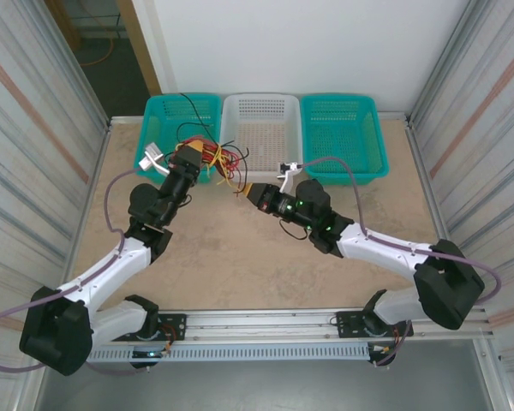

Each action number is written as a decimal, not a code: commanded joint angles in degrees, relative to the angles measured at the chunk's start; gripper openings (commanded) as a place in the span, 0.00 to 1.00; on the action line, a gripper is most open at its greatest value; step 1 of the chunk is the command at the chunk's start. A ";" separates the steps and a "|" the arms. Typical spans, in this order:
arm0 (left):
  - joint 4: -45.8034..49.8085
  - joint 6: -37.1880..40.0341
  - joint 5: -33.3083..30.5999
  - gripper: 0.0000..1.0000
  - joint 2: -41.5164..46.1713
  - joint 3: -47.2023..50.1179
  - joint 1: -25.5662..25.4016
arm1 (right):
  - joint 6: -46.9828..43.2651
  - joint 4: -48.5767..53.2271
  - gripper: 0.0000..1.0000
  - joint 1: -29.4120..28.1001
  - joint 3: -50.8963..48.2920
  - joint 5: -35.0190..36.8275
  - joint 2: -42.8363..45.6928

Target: Untangle the cables

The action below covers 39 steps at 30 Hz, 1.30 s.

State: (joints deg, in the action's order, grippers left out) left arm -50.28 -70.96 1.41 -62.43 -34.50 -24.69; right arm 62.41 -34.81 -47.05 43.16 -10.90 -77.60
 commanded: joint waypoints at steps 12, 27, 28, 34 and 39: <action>4.96 12.50 -6.67 0.00 2.81 -0.22 -0.05 | -10.23 9.05 0.00 -9.38 16.49 -4.93 4.21; 12.37 24.71 12.87 0.00 6.00 2.99 -3.63 | -15.60 38.65 0.00 5.95 42.82 1.95 3.10; 14.10 26.03 14.49 0.00 6.86 2.80 -3.99 | -15.27 40.04 0.00 7.53 44.25 1.34 2.33; 18.55 29.46 25.57 0.00 9.93 1.74 -4.49 | -17.58 50.01 0.00 13.40 51.40 1.88 -0.81; 18.52 29.17 34.83 0.00 9.27 -0.98 -4.40 | -17.85 56.92 0.00 20.65 55.52 -2.38 -4.20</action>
State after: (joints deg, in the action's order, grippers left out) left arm -33.95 -44.12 27.05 -53.43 -33.19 -29.02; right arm 47.05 19.29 -30.50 94.94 -13.19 -80.71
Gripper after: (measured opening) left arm 0.157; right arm 0.062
